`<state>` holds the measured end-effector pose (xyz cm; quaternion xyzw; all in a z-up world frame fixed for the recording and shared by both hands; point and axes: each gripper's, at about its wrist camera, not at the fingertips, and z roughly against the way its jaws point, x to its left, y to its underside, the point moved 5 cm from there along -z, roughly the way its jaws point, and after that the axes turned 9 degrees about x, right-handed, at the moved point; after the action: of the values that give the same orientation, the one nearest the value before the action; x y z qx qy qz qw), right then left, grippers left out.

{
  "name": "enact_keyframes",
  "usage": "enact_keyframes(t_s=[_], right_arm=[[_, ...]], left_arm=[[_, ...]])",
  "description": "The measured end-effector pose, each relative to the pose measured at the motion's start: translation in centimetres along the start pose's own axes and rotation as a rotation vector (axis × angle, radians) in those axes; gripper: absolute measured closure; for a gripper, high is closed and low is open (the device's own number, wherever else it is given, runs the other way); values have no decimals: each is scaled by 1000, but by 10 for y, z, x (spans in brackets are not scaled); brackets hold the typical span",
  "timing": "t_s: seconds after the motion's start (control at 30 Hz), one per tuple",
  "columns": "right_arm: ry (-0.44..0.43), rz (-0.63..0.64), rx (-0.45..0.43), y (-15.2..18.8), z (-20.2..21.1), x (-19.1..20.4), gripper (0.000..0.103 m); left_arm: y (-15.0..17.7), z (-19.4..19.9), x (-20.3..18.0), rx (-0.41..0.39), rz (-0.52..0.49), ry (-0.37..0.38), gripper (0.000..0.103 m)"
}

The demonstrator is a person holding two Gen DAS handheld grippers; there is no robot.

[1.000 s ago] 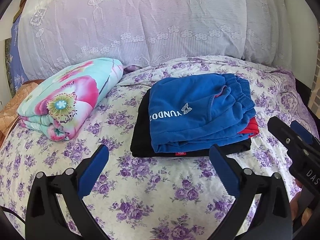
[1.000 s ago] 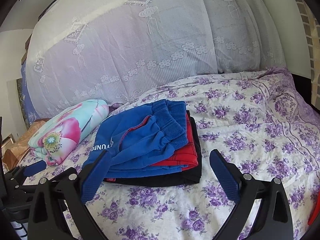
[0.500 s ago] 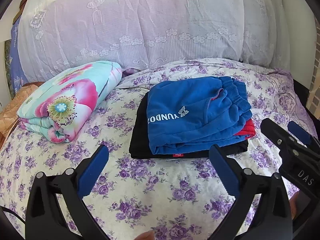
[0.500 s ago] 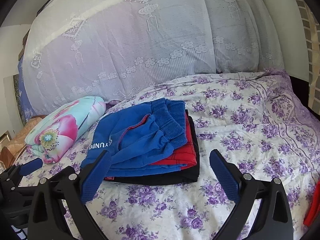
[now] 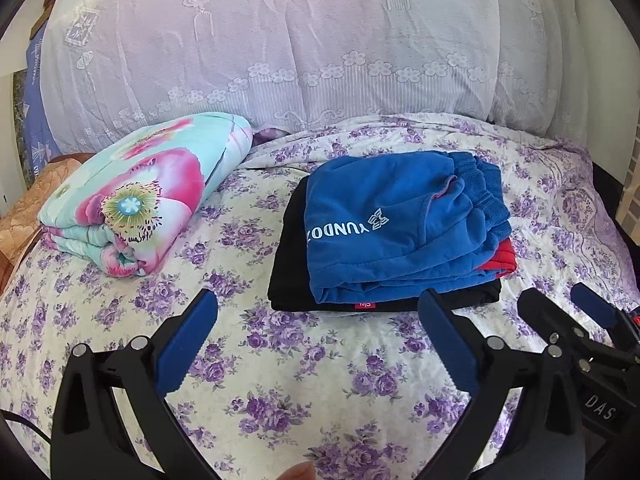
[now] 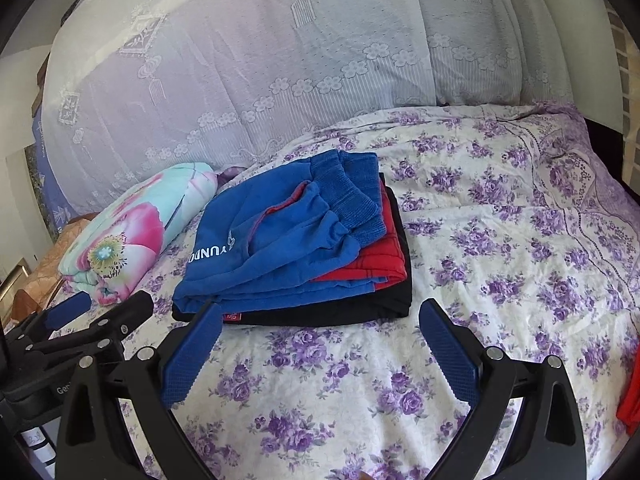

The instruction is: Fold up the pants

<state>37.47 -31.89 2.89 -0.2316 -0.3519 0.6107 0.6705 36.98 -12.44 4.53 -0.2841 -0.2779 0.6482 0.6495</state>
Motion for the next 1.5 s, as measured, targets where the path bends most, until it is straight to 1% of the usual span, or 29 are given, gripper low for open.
enact_keyframes(t_s=[0.13,0.23,0.37,0.43,0.53,0.87,1.5], right_arm=[[-2,9,-6,-2,3,1,4],[-12,10,-11,-3,5,2,4],[-23,9,-10,-4,6,2,4],[-25,8,-9,-4,5,2,4],[-27,4,-9,-4,5,2,4],[-8,19,-45,-5,15,7,4],[-11,15,-43,-4,14,7,4]], left_arm=[[0,3,2,5,15,20,5],[0,5,2,-10,20,33,5],[-1,6,2,-28,19,22,5],[-2,6,1,-16,13,12,5],[-1,4,-1,24,8,-16,5],[0,7,1,19,15,-17,5],[0,7,2,25,20,-21,5]])
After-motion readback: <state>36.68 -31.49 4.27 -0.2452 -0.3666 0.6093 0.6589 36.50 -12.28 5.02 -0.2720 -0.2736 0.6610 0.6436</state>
